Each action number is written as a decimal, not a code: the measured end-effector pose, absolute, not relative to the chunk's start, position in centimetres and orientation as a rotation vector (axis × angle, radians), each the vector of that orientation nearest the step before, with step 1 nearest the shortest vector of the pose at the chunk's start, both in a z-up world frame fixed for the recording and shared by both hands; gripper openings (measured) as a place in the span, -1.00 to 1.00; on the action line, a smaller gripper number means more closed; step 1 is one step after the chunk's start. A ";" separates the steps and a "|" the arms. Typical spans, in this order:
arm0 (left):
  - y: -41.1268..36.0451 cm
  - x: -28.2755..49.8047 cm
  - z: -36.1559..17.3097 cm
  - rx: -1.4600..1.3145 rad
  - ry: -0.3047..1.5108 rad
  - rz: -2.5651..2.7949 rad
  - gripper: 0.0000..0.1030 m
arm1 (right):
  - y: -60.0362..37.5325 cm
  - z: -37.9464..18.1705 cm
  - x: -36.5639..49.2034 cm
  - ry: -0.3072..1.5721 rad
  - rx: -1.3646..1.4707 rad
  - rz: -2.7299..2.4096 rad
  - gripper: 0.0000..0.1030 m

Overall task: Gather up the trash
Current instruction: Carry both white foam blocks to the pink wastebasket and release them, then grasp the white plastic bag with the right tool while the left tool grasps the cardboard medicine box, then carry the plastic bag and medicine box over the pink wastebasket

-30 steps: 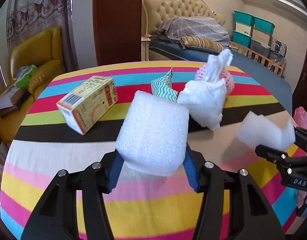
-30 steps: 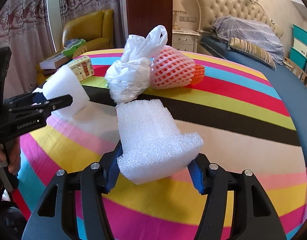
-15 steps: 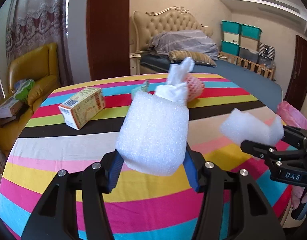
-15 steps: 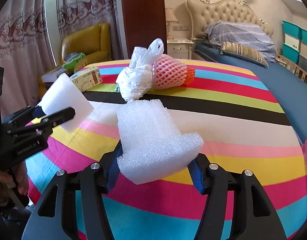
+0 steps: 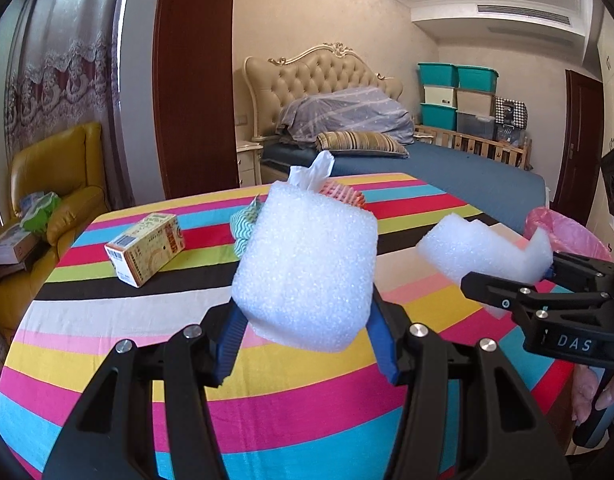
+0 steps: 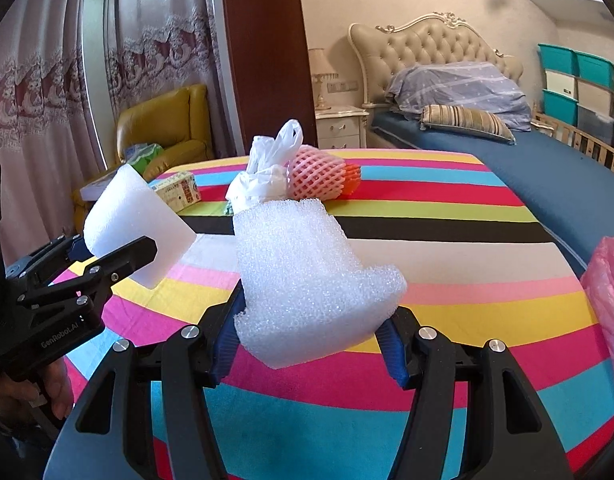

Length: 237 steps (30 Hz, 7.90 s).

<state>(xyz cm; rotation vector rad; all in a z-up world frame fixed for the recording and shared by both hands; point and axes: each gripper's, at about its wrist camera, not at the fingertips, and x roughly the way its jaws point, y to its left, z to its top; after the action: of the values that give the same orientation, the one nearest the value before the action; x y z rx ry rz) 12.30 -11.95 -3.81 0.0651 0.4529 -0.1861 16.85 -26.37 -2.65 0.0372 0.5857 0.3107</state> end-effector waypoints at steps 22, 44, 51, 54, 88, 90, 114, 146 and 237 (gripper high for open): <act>-17.6 12.7 -1.0 0.139 0.375 -0.323 0.04 | -32.3 -0.8 13.9 0.482 0.098 0.200 0.10; -32.0 13.5 -0.3 0.252 0.349 -0.620 0.04 | -46.8 -0.6 10.5 0.421 0.208 -0.105 0.10; -37.2 13.9 -0.5 0.262 0.373 -0.708 0.05 | -51.8 -1.1 8.9 0.411 0.236 -0.210 0.10; -39.7 14.4 -0.8 0.261 0.401 -0.755 0.05 | -53.8 -1.3 8.5 0.416 0.234 -0.244 0.10; -46.1 23.1 -0.4 0.255 0.452 -0.671 0.91 | -61.8 -0.8 7.5 0.393 0.279 -0.316 0.45; -43.4 22.6 -0.4 0.255 0.450 -0.644 0.91 | -60.1 -0.2 7.9 0.392 0.255 -0.293 0.46; -7.4 20.0 -4.2 0.126 0.550 0.021 0.91 | -30.5 -2.9 20.3 0.650 0.041 0.203 0.52; 5.1 31.5 -6.5 0.090 0.767 0.063 0.91 | -13.8 -5.4 34.2 0.783 -0.027 0.385 -0.33; -18.7 12.6 -0.4 0.167 0.381 -0.249 -0.02 | -29.1 -0.2 13.9 0.471 0.059 0.184 -0.33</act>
<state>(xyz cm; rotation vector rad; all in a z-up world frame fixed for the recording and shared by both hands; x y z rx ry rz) 12.63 -18.73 -0.35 0.1667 0.3806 -0.2488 13.94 -29.12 -0.18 0.0587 0.4715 0.1842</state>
